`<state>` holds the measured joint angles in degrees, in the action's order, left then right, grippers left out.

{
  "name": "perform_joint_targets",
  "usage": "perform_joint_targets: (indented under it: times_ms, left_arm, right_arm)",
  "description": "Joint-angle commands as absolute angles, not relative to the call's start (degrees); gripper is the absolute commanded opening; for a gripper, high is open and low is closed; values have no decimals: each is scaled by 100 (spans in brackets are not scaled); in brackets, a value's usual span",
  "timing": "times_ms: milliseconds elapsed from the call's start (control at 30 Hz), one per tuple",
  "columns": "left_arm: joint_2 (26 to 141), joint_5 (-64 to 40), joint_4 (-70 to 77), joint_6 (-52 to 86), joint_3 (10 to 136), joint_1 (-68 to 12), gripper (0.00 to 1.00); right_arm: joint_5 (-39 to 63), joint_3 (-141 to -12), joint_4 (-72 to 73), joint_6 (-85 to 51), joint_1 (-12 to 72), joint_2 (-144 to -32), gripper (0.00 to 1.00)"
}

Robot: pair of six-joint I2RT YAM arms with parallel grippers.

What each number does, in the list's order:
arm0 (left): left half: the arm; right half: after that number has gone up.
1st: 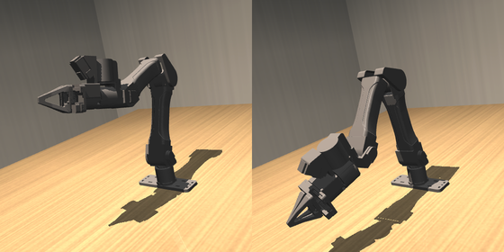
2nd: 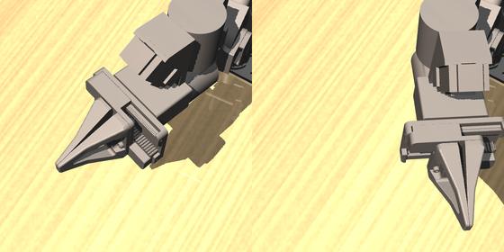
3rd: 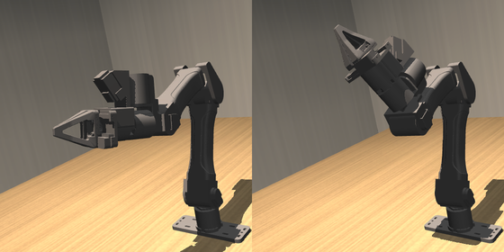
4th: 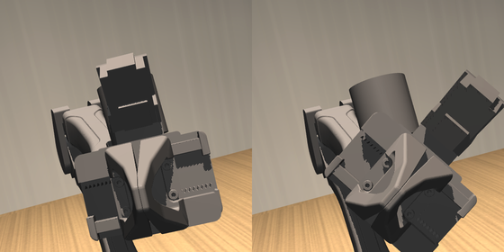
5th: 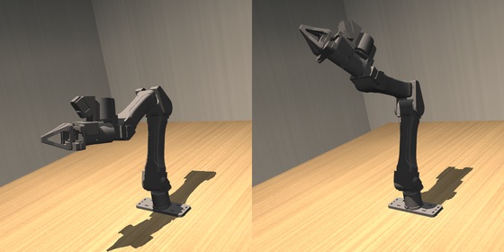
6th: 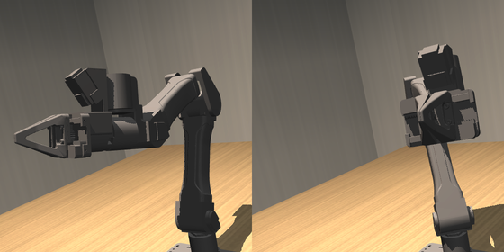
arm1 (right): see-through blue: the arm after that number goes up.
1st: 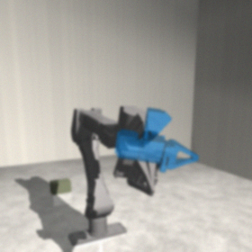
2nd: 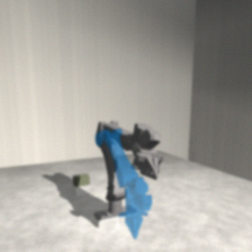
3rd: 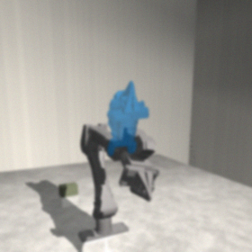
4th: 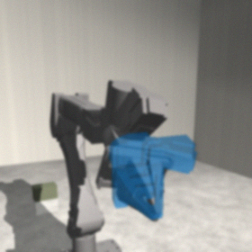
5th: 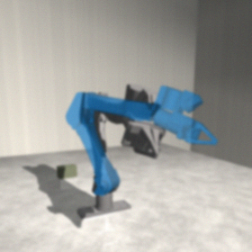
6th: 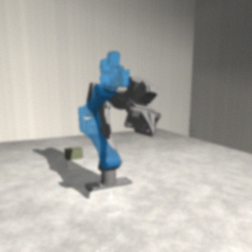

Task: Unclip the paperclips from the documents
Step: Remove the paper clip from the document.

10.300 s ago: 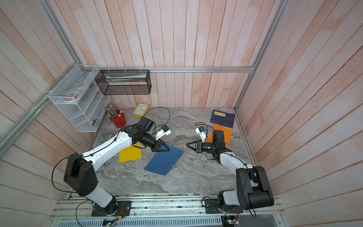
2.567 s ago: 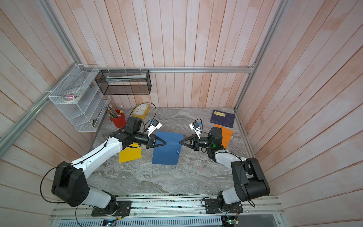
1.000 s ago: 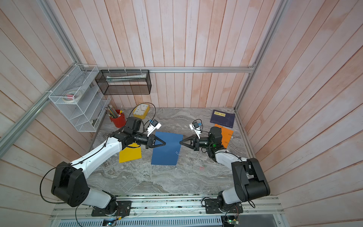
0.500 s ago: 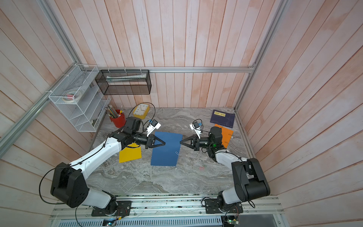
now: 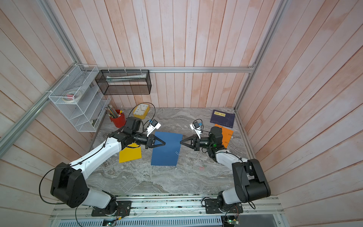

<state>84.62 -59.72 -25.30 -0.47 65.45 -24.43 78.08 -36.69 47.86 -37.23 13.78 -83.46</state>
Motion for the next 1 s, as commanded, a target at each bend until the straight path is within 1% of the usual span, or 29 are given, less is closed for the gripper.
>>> perform_joint_targets:
  times_ms: [0,967]
  left_arm:
    - [8332,-6015,-2663,-159,6530,-2408,0]
    - [8297,-6011,-2709,-202,6541,-2364,0]
  right_arm:
    - [7767,-3691,4722,-3617,1274,-8216,5]
    - [7758,-3725,4613,-3533,1234,-8208,6]
